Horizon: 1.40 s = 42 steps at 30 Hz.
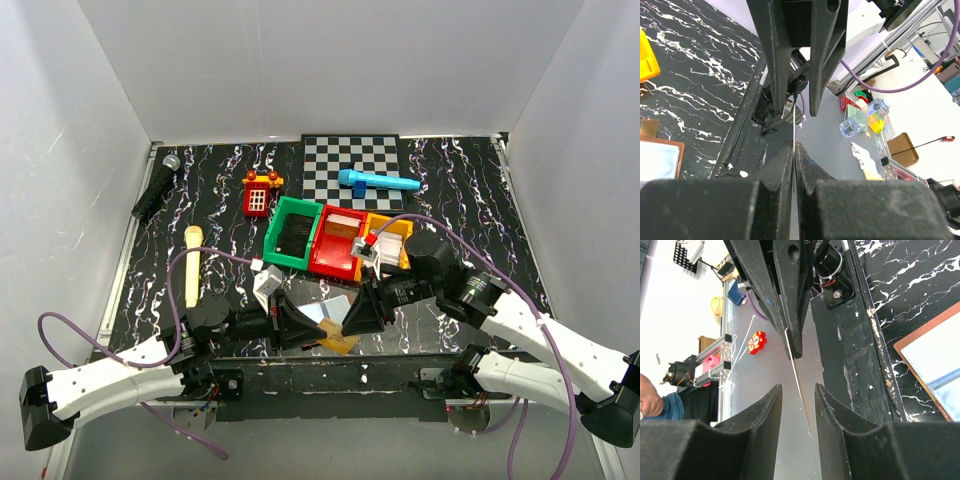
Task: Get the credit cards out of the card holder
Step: Place the credit card in the storage box.
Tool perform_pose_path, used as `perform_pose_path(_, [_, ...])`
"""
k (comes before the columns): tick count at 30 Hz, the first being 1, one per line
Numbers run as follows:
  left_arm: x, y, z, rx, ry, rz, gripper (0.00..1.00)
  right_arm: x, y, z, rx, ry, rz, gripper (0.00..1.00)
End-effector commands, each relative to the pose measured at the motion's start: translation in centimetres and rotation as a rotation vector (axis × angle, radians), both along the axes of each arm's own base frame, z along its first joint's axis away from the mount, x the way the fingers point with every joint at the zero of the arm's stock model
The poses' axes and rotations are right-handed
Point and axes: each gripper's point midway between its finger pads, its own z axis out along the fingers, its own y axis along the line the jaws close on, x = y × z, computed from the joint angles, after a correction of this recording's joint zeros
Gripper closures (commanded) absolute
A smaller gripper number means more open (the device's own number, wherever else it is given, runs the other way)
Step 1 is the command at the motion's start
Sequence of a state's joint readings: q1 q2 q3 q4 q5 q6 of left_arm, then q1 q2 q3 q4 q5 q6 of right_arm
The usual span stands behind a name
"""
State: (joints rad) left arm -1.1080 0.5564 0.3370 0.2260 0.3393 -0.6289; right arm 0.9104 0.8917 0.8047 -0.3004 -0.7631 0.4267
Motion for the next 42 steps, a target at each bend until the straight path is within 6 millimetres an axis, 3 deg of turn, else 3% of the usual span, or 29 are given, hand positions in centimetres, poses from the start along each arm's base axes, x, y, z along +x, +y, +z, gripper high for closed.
perform_pose_path(1, [0.3,0.1,0.8,-0.031,-0.015,0.015,1.0,0.5,0.8,1.7,0.074,-0.033,-0.01,0.6])
perform_pose_path(12, [0.3,0.0,0.9,-0.034,-0.016,0.015,1.0,0.3,1.1,1.7,0.075,-0.011,0.014,0.71])
perform_pose_path(17, [0.4,0.0,0.8,-0.032,-0.013,0.016,1.0,0.1,1.0,1.6,0.077,-0.012,0.022,0.82])
perform_pose_path(19, [0.4,0.0,0.7,-0.03,-0.013,0.019,1.0,0.0,1.0,1.7,0.082,-0.013,0.026,0.9])
perform_pose_path(20, [0.4,0.0,0.7,-0.029,-0.009,0.017,1.0,0.0,0.9,1.7,0.081,-0.013,0.025,0.98])
perform_pose_path(21, [0.6,0.0,0.6,-0.027,-0.005,0.028,0.93,0.0,0.9,1.7,0.082,-0.017,0.023,0.99])
perform_pose_path(25, [1.2,0.3,0.6,-0.024,0.007,0.07,0.39,-0.1,0.7,1.9,0.089,-0.029,0.02,0.99])
perform_pose_path(26, [1.5,0.4,0.6,-0.02,0.017,0.091,0.31,0.1,0.6,1.8,0.085,-0.035,0.01,0.99])
perform_pose_path(28, [2.4,0.8,0.5,0.0,0.032,0.151,0.26,0.5,0.4,1.9,0.063,-0.055,-0.018,0.99])
perform_pose_path(32, [5.4,3.1,-0.1,0.078,0.065,0.367,0.26,3.8,-0.4,2.1,-0.029,-0.111,-0.155,0.99])
perform_pose_path(35, [7.7,6.3,-0.9,0.129,0.125,0.579,0.31,9.0,-1.6,2.7,-0.124,-0.167,-0.345,0.99])
perform_pose_path(37, [8.3,8.0,-1.0,0.131,0.14,0.655,0.34,12.4,-2.6,3.4,-0.211,-0.294,-0.457,0.99])
perform_pose_path(39, [8.6,9.1,-1.3,0.122,0.154,0.703,0.35,14.6,-2.5,3.9,-0.233,-0.42,-0.463,0.99])
perform_pose_path(42, [8.6,10.0,-1.5,0.093,0.172,0.732,0.36,16.1,-0.9,3.2,-0.235,-0.546,-0.35,0.99])
